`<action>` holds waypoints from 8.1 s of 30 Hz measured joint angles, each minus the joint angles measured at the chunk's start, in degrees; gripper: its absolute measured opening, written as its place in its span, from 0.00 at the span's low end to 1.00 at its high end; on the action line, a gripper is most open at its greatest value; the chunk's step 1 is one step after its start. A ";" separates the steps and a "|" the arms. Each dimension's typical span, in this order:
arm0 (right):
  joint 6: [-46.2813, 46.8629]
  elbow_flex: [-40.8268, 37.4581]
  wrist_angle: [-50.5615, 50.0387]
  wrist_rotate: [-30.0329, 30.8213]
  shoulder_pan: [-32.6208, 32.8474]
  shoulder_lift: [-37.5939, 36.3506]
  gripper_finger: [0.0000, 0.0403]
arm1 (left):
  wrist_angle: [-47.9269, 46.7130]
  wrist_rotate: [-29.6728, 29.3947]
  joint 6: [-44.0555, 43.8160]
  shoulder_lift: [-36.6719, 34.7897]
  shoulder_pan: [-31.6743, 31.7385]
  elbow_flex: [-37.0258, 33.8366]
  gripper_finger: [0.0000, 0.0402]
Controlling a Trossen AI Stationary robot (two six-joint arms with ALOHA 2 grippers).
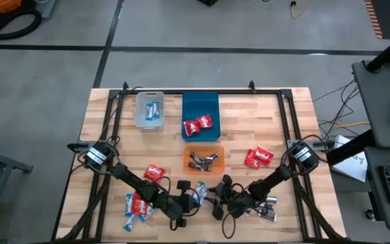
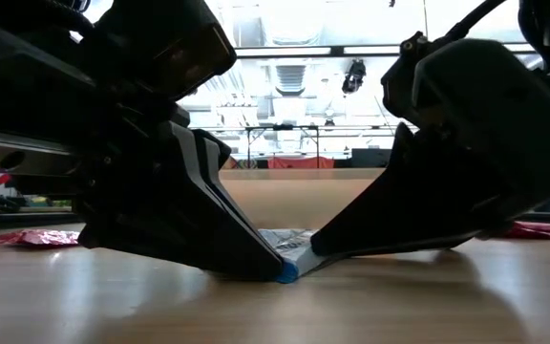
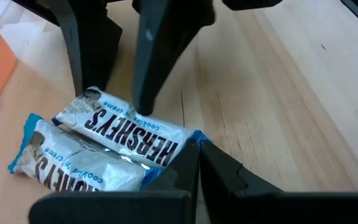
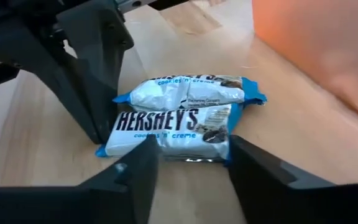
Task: Sort candy
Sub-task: Put the blue chocolate bar into the gray bin, then put the red candy into the blue bin
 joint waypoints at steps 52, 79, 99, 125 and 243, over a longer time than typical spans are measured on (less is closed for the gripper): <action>-33.70 11.91 -18.60 13.81 6.51 -4.98 0.02 | 28.85 4.84 4.83 -11.48 1.38 -16.77 0.00; -46.76 17.86 -25.00 15.18 5.01 -4.98 0.02 | 29.57 3.99 -0.67 -6.62 3.36 -13.59 0.42; -45.18 18.67 -24.61 18.40 4.82 -5.06 0.06 | 29.11 2.01 0.30 -4.80 4.03 -12.48 0.04; -41.34 18.69 -41.88 -1.76 -15.19 -32.05 0.49 | -23.67 7.13 10.06 -43.42 23.64 -12.70 0.01; -0.78 -11.57 -86.55 -41.39 -39.15 -41.90 0.02 | -33.27 5.49 8.02 -51.46 27.19 -13.05 0.30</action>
